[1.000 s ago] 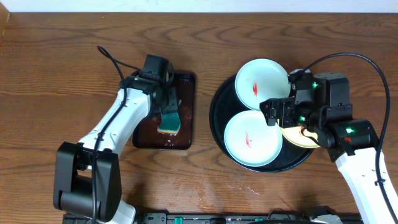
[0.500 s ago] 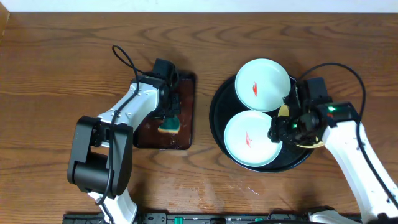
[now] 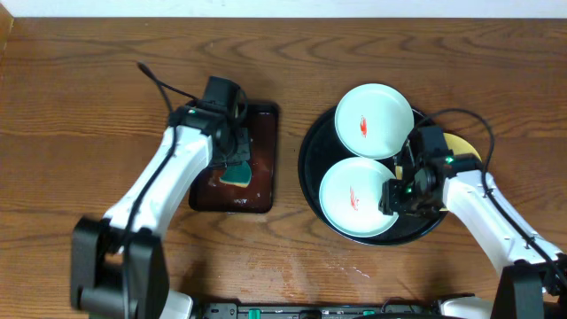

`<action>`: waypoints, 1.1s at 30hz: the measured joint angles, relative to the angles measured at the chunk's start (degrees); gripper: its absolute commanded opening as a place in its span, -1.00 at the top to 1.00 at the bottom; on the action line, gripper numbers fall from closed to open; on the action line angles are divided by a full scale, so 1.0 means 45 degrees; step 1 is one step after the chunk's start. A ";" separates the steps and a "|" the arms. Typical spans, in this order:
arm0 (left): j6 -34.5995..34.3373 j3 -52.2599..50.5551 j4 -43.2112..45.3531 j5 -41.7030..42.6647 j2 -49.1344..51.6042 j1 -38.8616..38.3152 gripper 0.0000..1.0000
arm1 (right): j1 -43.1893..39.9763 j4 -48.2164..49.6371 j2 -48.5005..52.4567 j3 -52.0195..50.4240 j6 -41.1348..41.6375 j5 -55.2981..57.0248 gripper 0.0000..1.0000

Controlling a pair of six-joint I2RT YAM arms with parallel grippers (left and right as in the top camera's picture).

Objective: Clean dirty plates on tray and stack at the side

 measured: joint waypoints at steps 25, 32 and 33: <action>-0.0015 0.0078 -0.0515 0.0957 -0.2943 -0.0457 0.85 | -0.0160 0.0194 -0.2273 -0.0199 -0.0355 -0.0165 0.21; -0.0199 0.0078 0.0044 0.1073 -0.2943 -0.1457 0.85 | -0.0908 0.0461 -0.1904 -0.0578 -0.0034 0.0481 0.18; -0.0253 0.0078 0.0170 0.1073 -0.2943 -0.1515 0.85 | -0.0913 0.0801 -0.1744 -0.0748 -0.0029 0.0374 0.22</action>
